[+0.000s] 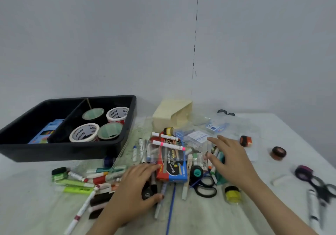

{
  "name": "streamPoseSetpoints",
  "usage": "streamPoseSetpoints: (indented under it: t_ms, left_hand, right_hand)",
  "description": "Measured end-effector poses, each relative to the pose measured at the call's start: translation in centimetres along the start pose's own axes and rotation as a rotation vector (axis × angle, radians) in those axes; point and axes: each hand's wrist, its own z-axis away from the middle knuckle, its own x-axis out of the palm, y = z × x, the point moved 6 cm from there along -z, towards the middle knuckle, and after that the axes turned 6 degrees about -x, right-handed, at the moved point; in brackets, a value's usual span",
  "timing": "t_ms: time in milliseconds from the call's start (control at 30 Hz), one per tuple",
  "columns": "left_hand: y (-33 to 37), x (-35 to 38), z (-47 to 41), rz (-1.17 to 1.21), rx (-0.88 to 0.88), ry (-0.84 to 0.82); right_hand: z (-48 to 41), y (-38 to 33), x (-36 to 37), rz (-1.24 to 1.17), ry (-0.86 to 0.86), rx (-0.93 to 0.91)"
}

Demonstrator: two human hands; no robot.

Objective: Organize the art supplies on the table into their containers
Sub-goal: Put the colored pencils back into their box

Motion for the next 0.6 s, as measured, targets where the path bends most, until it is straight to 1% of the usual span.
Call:
streamPoseSetpoints:
  t_ms: [67,133,300,367,467,533,600]
  left_hand:
    - [0.2,-0.2,0.1,0.002,-0.015,0.014]
    - [0.4,-0.3,0.2,0.007,-0.030,0.018]
    - [0.5,-0.5,0.3,0.021,-0.039,0.054]
    - [0.4,-0.4,0.2,0.022,-0.044,0.064]
    - [0.3,-0.3,0.3,0.034,-0.052,0.102]
    - [0.2,-0.4,0.5,0.046,-0.056,0.138]
    - [0.2,-0.5,0.6,0.042,-0.055,0.166]
  right_hand:
    - [-0.4,0.6,0.8,-0.007,-0.092,0.032]
    - [-1.0,0.9,1.5,-0.019,-0.126,0.040]
    - [-2.2,0.9,1.4,-0.038,-0.054,-0.002]
    - [-2.4,0.3,0.4,-0.008,0.026,-0.092]
    - [-2.0,-1.0,-1.8,0.104,0.253,-0.300]
    - [-1.6,-1.4,-2.9,0.142,0.370,-0.425]
    - [-1.5,-1.3,-3.5,0.127,0.425,-0.527]
